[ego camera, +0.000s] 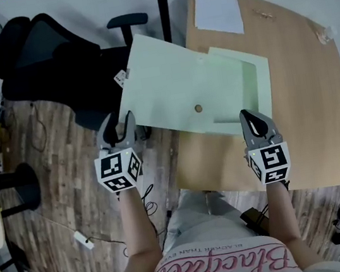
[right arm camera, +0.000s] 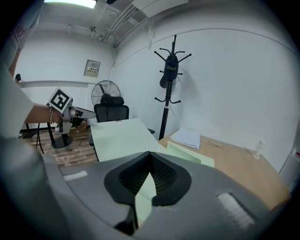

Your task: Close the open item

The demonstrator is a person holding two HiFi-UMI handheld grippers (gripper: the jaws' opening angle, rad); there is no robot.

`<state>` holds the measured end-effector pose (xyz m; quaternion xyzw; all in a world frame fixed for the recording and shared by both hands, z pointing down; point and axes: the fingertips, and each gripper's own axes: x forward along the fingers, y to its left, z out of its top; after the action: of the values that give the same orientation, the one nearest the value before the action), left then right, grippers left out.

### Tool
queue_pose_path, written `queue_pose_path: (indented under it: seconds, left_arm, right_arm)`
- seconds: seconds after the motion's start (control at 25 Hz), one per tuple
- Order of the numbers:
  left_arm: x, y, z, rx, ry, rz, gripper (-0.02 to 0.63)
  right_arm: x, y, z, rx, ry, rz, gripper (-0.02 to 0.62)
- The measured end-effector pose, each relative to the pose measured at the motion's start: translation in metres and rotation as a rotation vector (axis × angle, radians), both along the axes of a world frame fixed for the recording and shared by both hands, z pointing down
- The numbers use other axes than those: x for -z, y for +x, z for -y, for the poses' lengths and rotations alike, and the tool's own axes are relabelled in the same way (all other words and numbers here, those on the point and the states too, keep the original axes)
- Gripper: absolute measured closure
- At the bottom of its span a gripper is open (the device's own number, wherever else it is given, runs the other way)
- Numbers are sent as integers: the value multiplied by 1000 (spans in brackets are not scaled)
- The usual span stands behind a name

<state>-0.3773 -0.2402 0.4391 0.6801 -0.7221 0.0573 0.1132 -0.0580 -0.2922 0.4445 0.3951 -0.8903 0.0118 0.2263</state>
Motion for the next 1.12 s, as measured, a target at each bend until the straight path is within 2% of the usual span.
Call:
queue_pose_path:
  seconds: [0.12,0.28,0.52,0.84,1.12]
  left_arm:
    - [-19,-6,2,-16,-44,-39,357]
    - [-36,-9,2,-45,-65,-79,345]
    - [-48,0,7,-125,-59,-192,333]
    - [-29,14,17,-162,8,-205,326]
    - [-6,34,22,-169,51,-216,275]
  right_arm:
    - [-6,-9,-1,-2,-6,-23,592]
    - [-15,-20,-8,8,-14,-56,592]
    - [-18,-27,-16,9,-5,-103,592]
    - [-12,-9,-14,-5,25,-129,592]
    - [6,11,-6,-9,64,-115,592]
